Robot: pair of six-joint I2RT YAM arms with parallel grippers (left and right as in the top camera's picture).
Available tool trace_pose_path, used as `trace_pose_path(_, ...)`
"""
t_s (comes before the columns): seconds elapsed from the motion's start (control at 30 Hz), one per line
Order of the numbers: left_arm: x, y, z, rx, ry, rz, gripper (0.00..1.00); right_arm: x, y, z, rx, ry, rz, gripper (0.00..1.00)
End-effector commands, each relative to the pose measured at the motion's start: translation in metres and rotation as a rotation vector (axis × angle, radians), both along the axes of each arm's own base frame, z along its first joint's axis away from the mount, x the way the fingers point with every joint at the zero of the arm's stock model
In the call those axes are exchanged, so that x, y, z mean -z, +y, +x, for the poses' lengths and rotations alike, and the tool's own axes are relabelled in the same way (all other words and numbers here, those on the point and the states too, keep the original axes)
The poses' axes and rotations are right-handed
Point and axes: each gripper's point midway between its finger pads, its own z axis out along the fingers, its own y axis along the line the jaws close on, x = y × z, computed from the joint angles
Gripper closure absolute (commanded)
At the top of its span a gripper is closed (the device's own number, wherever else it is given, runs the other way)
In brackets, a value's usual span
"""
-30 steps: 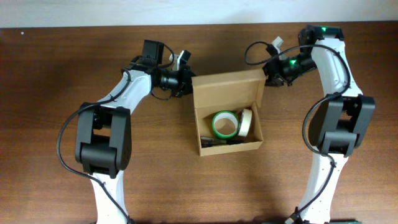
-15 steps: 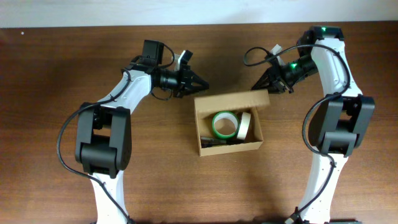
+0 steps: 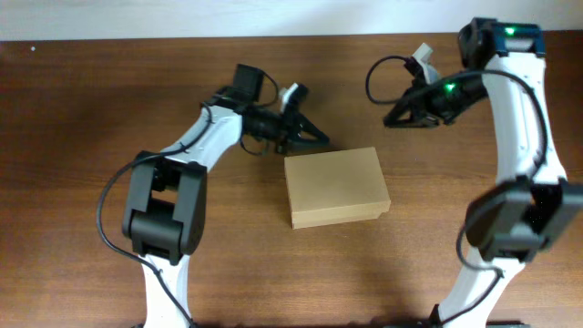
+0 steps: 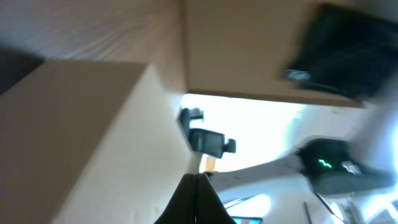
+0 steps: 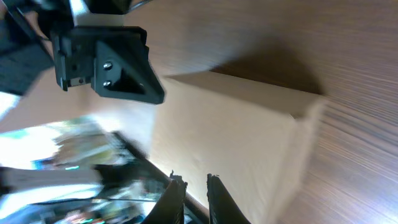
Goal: Pack container
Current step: 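Grip the lid edge with both grippers and swing it forward over the box, then press the closed lid down with both grippers to seat it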
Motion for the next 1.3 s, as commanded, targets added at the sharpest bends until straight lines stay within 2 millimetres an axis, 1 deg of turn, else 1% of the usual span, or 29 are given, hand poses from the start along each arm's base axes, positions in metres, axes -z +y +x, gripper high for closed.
trace_pose_path(0.0, 0.011, -0.001, 0.003, -0.039, -0.224, 0.229, 0.98, -0.01, -0.026, -0.015, -0.002, -0.063, -0.299, 0.87)
trace_pose_path(0.07, 0.031, 0.017, 0.001, -0.068, -0.305, 0.487, 0.98, -0.017, -0.023, -0.019, 0.011, -0.072, -0.319, 0.87)
trace_pose_path(0.13, 0.042, 0.042, -0.002, -0.079, -0.395, 0.741, 0.98, -0.021, -0.014, -0.022, -0.012, -0.088, -0.319, 0.88)
trace_pose_path(0.23, 0.038, 0.07, -0.007, -0.083, -0.504, 0.999, 0.98, -0.019, 0.001, -0.026, -0.051, -0.088, -0.332, 0.91)
trace_pose_path(0.3, 0.032, 0.079, -0.011, -0.084, -0.547, 1.087, 0.98, -0.012, 0.002, -0.029, -0.049, -0.064, -0.409, 0.91)
trace_pose_path(0.37, 0.027, 0.08, -0.017, -0.074, -0.571, 1.122, 0.98, -0.006, 0.004, -0.033, -0.058, -0.05, -0.482, 0.91)
trace_pose_path(0.53, 0.028, 0.072, -0.035, -0.018, -0.561, 1.13, 0.98, 0.005, 0.026, -0.042, -0.124, -0.039, -0.499, 0.9)
trace_pose_path(0.57, 0.028, 0.071, -0.038, -0.007, -0.558, 1.133, 0.98, 0.007, 0.028, -0.044, -0.135, -0.032, -0.5, 0.86)
trace_pose_path(0.6, 0.029, 0.07, -0.041, 0.003, -0.556, 1.135, 0.98, 0.011, 0.031, -0.046, -0.144, -0.024, -0.501, 0.84)
trace_pose_path(0.67, 0.03, 0.068, -0.047, 0.024, -0.551, 1.14, 0.98, 0.019, 0.034, -0.05, -0.155, -0.002, -0.504, 0.8)
trace_pose_path(0.7, 0.03, 0.068, -0.049, 0.033, -0.549, 1.144, 0.98, 0.027, 0.035, -0.054, -0.168, 0.02, -0.509, 0.78)
trace_pose_path(0.83, 0.025, 0.065, -0.053, 0.035, -0.562, 1.138, 0.98, 0.053, 0.035, -0.064, -0.18, 0.089, -0.52, 0.79)
trace_pose_path(0.9, 0.019, 0.066, -0.052, 0.021, -0.578, 1.136, 0.98, 0.067, 0.034, -0.069, -0.177, 0.123, -0.526, 0.78)
trace_pose_path(1.03, -0.006, 0.073, -0.046, -0.037, -0.644, 1.15, 0.95, 0.087, 0.033, -0.078, -0.186, 0.169, -0.527, 0.78)
trace_pose_path(1.17, -0.037, 0.076, -0.045, -0.097, -0.707, 1.121, 0.93, 0.098, 0.032, -0.085, -0.193, 0.198, -0.531, 0.79)
trace_pose_path(1.27, -0.053, 0.077, -0.047, -0.126, -0.733, 1.099, 0.93, 0.102, 0.032, -0.087, -0.196, 0.202, -0.532, 0.78)
